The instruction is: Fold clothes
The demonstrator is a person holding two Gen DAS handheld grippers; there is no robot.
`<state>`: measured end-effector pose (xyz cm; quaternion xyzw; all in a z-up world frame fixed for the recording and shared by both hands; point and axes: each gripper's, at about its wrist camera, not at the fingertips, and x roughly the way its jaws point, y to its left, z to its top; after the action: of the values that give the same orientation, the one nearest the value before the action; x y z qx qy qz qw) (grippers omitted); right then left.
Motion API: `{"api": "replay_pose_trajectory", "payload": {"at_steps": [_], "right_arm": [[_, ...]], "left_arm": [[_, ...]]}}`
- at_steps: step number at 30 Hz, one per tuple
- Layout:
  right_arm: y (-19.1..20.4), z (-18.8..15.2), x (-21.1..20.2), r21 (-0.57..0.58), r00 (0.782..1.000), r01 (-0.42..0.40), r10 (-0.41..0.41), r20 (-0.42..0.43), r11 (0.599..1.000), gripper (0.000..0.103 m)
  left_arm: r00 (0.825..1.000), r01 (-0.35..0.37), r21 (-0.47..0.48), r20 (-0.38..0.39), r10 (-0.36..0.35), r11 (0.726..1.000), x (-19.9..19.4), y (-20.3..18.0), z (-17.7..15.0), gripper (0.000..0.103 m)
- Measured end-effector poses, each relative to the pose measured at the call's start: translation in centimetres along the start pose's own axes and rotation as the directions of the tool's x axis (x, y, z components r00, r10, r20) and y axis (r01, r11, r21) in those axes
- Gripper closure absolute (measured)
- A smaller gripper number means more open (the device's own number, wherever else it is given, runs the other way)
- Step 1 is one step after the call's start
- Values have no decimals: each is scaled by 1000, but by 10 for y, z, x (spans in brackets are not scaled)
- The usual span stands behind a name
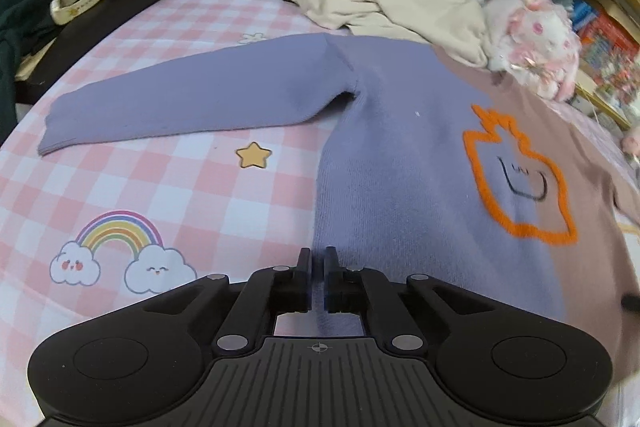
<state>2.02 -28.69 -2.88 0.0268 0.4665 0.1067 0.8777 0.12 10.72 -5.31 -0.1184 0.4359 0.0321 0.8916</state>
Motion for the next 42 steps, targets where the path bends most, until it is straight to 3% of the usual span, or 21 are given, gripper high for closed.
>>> {"api": "replay_pose_trajectory", "payload": {"at_steps": [4,9,17,42], "right_arm": [[1,-11,-7,15,999,32,-32,-1,999,91],[7,-19,-11,16,999,44,-44,4,999,90],[6,-17,-10,35,995,92,-93,19,995,89],[15,-24,-10,53,991,130,-132,36,990,85]], "left_arm": [[1000,23,60,-21,-22,998,-8,-8,-11,100],[998,58,2,-14,-58,998,-13,8,-14,100],[995,93,-3,-26,-93,996,-13,9,-14,100],[995,102,21,-7,-102,995,-15,13,-17,98]]}}
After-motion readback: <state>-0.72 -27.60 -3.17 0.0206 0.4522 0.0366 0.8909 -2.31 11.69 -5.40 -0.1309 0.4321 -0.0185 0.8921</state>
